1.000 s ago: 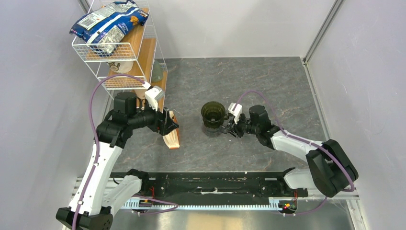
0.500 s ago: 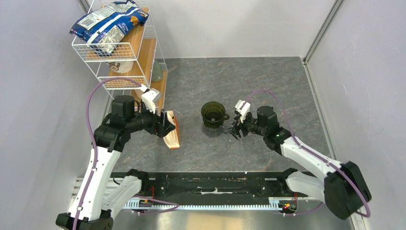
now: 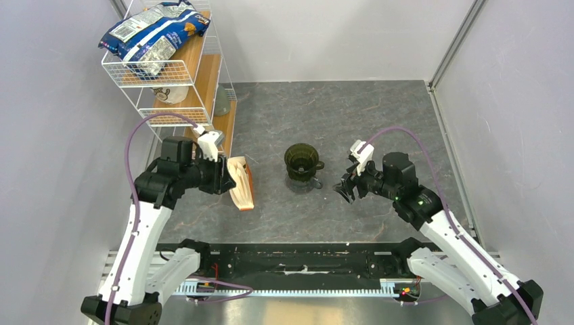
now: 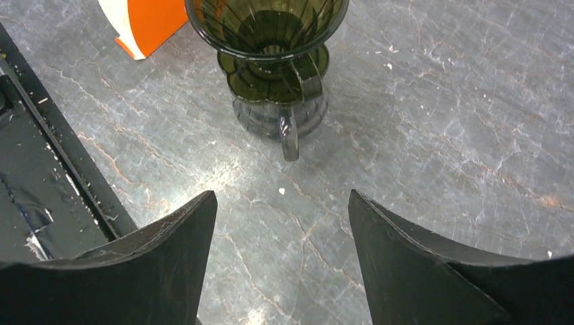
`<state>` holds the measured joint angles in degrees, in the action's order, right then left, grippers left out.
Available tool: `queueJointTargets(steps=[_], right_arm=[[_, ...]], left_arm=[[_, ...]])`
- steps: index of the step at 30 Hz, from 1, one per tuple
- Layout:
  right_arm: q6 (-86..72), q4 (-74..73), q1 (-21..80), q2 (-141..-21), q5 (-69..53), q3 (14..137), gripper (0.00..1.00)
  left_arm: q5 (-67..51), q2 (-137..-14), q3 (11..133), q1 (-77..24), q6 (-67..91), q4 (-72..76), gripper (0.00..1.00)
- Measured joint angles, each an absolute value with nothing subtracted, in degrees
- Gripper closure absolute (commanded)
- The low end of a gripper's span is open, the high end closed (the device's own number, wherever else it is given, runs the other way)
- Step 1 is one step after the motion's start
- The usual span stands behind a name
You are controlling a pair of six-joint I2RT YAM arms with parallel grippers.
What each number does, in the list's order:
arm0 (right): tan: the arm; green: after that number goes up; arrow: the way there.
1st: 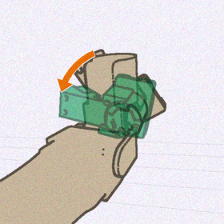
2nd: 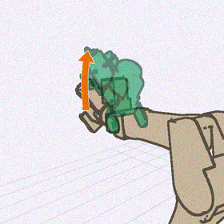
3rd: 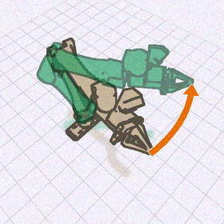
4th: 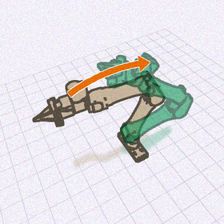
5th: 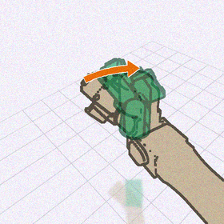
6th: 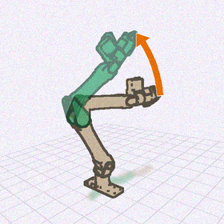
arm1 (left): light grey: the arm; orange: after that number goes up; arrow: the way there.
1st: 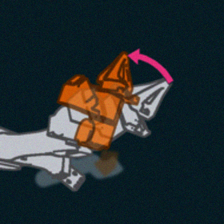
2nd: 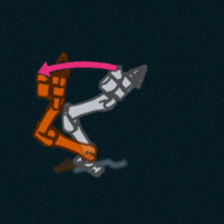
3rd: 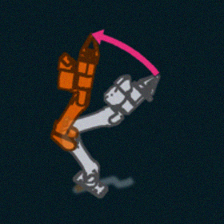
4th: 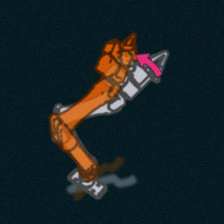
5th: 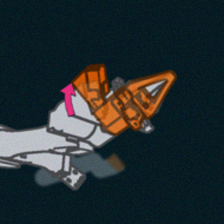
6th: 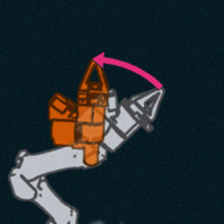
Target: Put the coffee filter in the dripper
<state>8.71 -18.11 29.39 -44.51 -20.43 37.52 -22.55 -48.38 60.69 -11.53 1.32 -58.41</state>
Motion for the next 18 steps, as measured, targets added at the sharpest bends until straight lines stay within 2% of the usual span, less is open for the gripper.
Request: queueJointTargets(steps=[4,18], right_arm=[[8.69,-22.85,29.39,-44.29,-19.55,39.57,0.2],[8.56,-27.16,29.39,-45.41,-17.93,40.34,0.18]], left_arm=[[-22.57,-51.75,60.82,-11.42,2.04,-59.7,0.65],[-19.44,-58.89,58.24,-11.38,6.42,-52.95,0.69]])
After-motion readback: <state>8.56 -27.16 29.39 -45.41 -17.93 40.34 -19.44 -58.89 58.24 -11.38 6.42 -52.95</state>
